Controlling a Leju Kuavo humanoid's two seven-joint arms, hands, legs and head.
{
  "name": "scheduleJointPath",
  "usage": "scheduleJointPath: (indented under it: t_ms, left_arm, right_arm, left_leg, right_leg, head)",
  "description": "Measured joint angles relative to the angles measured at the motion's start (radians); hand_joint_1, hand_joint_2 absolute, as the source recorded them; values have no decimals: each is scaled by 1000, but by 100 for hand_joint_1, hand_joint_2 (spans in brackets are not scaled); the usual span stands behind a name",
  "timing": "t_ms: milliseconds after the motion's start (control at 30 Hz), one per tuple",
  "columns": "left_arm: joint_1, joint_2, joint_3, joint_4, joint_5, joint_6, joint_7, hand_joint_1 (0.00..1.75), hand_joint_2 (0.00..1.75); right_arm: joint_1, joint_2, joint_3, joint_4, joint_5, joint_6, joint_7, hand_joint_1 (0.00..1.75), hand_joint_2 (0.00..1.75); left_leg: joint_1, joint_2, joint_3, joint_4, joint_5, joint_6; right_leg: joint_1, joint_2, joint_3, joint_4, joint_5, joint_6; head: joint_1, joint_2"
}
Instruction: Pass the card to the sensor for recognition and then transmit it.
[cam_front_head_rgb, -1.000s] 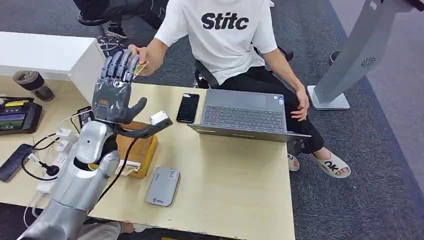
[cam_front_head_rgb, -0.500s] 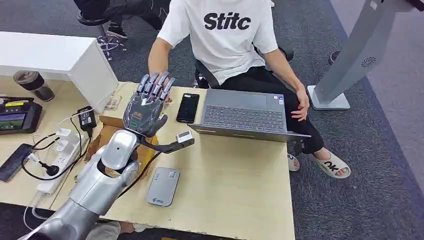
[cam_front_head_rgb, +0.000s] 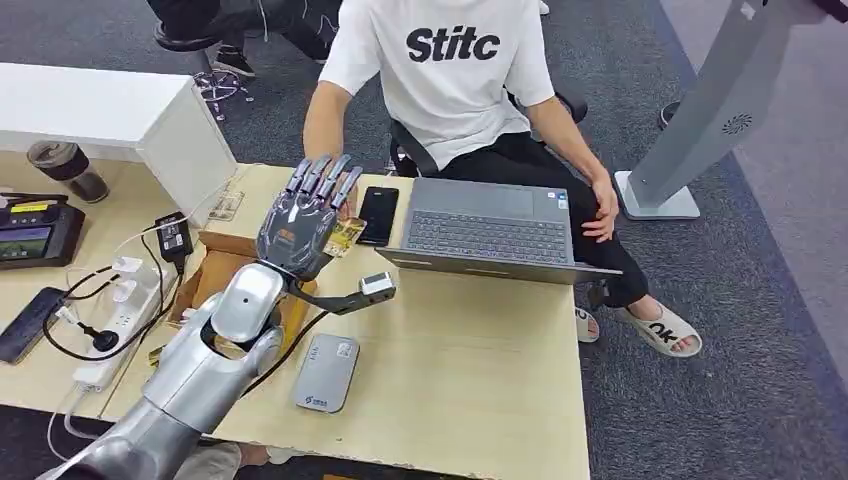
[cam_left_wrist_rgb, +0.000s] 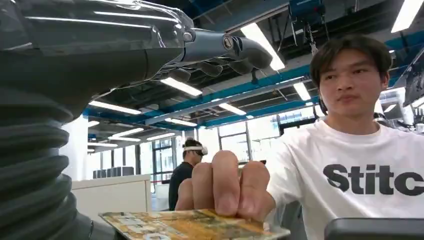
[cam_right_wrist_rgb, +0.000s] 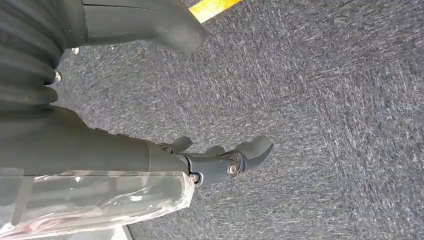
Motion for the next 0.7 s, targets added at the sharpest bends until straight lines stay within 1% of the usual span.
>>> scheduleJointPath:
  t_ms: [33, 67, 100, 367, 700]
  left_arm:
    - [0, 0, -1, 0, 0, 0, 0, 159, 175]
    - [-1, 0, -1, 0, 2, 0, 2, 169, 175]
    - [-1, 0, -1, 1, 3, -1, 4, 175, 175]
    - [2, 11, -1, 10, 33, -8, 15, 175, 175]
    - [6, 30, -1, 14, 40, -10, 18, 175, 175]
  right_arm:
    - [0, 0, 0, 0, 0, 0, 0, 0, 175]
    - [1, 0, 0, 0, 0, 0, 0, 0, 175]
    - [1, 1, 0, 0, 1, 0, 0, 0, 175]
    - [2, 10, -5, -5, 3, 0, 0, 0, 175]
    - [1, 14, -15, -7, 2, 0, -3, 0, 175]
  left_leg:
    - [0, 0, 0, 0, 0, 0]
    - [0, 0, 0, 0, 0, 0]
    - [0, 0, 0, 0, 0, 0]
    - [0, 0, 0, 0, 0, 0]
    - [0, -1, -1, 0, 0, 0]
  right_leg:
    - [0, 0, 0, 0, 0, 0]
    - [0, 0, 0, 0, 0, 0]
    - [0, 0, 0, 0, 0, 0]
    - [0, 0, 0, 0, 0, 0]
    - [0, -1, 0, 0, 0, 0]
  head:
    - [0, 0]
    - [0, 0]
    - [0, 0]
    - [0, 0]
    - [0, 0]
